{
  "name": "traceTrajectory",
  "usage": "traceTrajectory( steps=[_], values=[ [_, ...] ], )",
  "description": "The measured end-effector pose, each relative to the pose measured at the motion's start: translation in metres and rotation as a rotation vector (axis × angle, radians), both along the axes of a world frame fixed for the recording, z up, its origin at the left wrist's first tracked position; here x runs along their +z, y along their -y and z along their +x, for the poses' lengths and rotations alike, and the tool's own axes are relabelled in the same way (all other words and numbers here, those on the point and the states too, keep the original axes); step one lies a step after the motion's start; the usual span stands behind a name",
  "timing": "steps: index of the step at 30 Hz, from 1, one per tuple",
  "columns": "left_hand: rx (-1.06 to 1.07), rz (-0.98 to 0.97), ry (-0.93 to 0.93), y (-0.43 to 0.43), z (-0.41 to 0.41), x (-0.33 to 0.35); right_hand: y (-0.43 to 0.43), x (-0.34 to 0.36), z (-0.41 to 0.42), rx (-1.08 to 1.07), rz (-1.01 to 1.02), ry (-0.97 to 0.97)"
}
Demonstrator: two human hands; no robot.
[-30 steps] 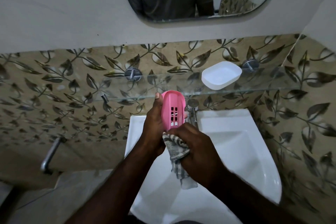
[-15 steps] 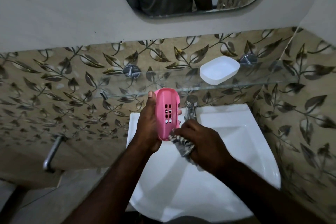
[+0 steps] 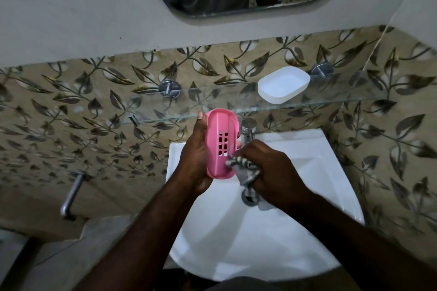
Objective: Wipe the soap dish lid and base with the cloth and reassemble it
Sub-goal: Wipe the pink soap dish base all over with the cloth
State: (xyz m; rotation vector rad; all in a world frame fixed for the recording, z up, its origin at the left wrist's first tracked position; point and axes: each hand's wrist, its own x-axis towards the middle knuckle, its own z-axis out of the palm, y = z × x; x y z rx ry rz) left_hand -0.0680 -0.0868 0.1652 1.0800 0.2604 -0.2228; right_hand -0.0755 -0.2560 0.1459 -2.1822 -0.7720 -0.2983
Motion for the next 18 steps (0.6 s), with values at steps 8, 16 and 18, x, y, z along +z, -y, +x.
traceTrajectory(
  steps=[8, 16, 18],
  values=[
    [0.002, -0.051, 0.043, 0.0, -0.006, 0.004, -0.018, -0.002, -0.037, 0.015, 0.19, -0.064],
    [0.041, -0.034, 0.052, 0.013, -0.011, 0.003, -0.022, 0.015, 0.012, -0.314, 0.228, -0.052],
    [0.078, -0.041, 0.071, 0.012, -0.011, 0.006, -0.024, 0.005, -0.004, -0.278, 0.243, -0.136]
  ],
)
